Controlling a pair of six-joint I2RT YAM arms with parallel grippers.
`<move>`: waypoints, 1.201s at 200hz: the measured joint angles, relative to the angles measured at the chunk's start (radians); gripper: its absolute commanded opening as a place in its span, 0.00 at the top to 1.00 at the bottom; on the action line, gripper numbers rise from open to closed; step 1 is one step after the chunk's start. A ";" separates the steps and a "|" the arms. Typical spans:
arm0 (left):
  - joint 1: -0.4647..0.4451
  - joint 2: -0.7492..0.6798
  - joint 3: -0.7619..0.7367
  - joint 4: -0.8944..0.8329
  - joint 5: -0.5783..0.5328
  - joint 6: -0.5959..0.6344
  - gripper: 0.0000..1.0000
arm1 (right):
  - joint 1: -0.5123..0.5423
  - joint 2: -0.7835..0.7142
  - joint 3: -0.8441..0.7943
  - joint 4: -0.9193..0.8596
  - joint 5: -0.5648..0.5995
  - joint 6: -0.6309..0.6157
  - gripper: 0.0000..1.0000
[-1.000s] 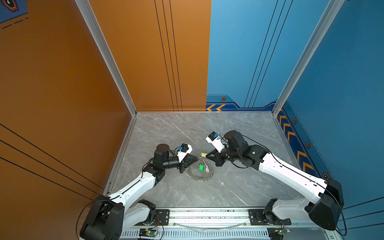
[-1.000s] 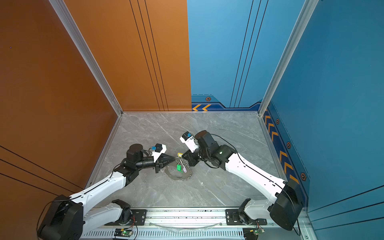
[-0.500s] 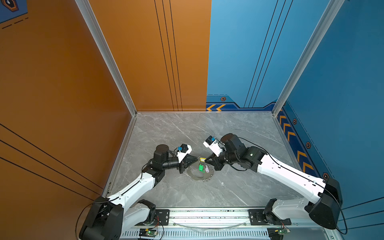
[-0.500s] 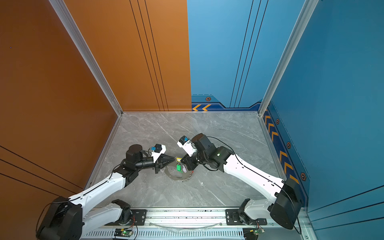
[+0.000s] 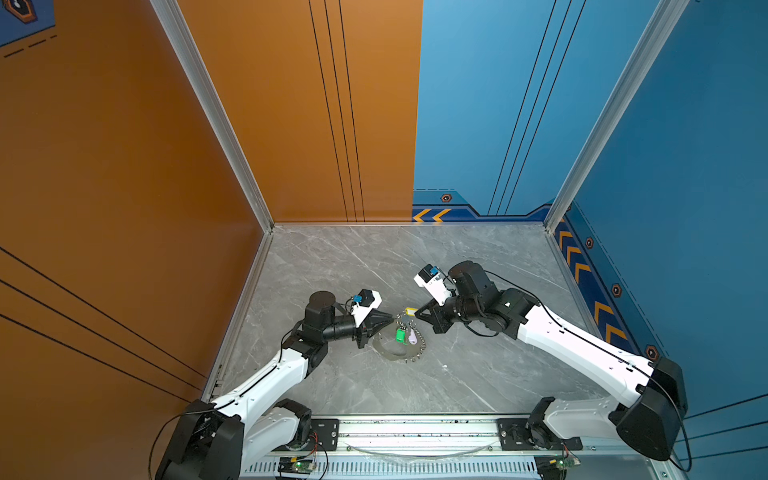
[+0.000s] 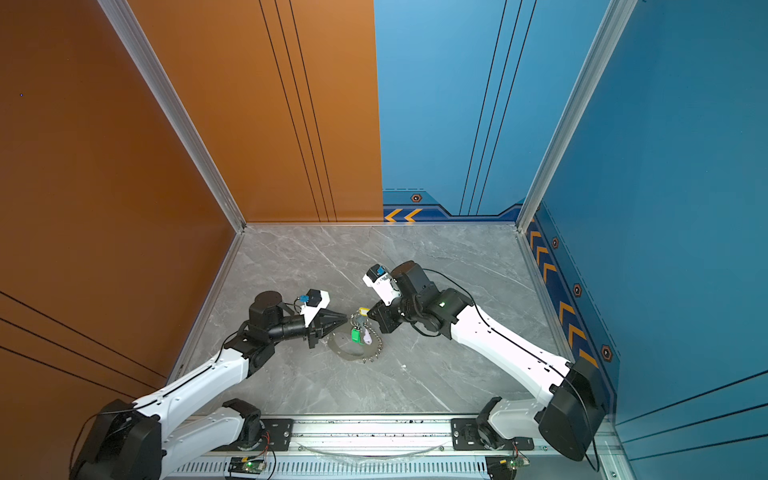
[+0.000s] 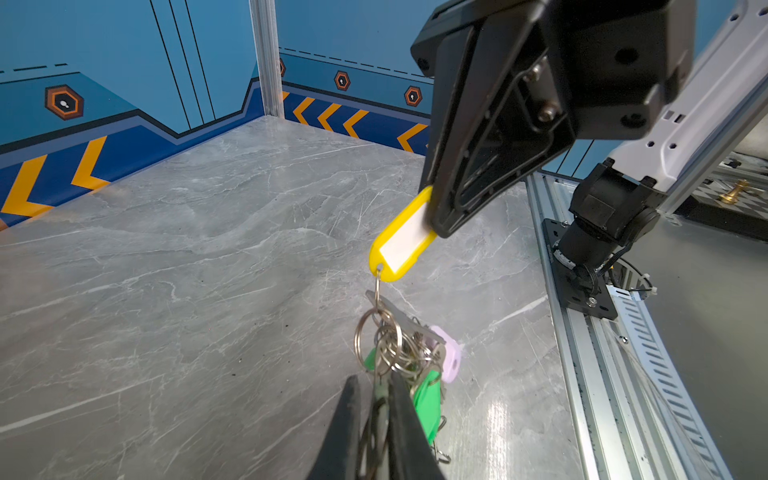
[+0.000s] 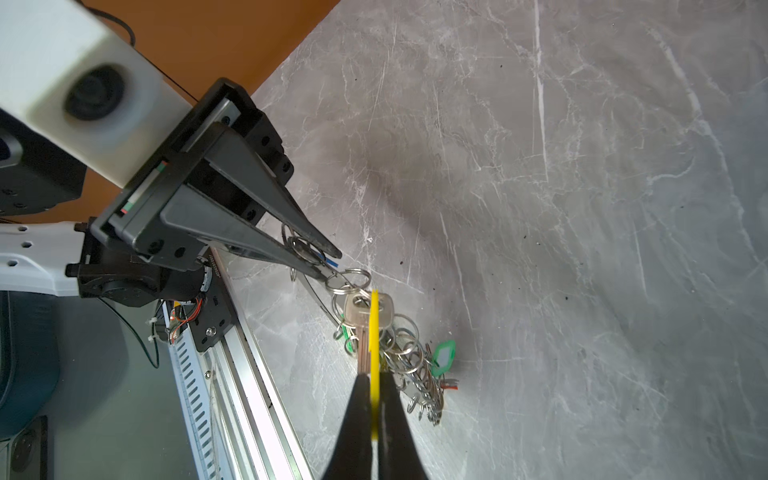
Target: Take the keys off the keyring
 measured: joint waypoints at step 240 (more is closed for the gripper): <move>0.013 -0.023 -0.025 -0.001 -0.005 -0.004 1.00 | 0.076 0.051 0.046 -0.001 -0.051 0.001 1.00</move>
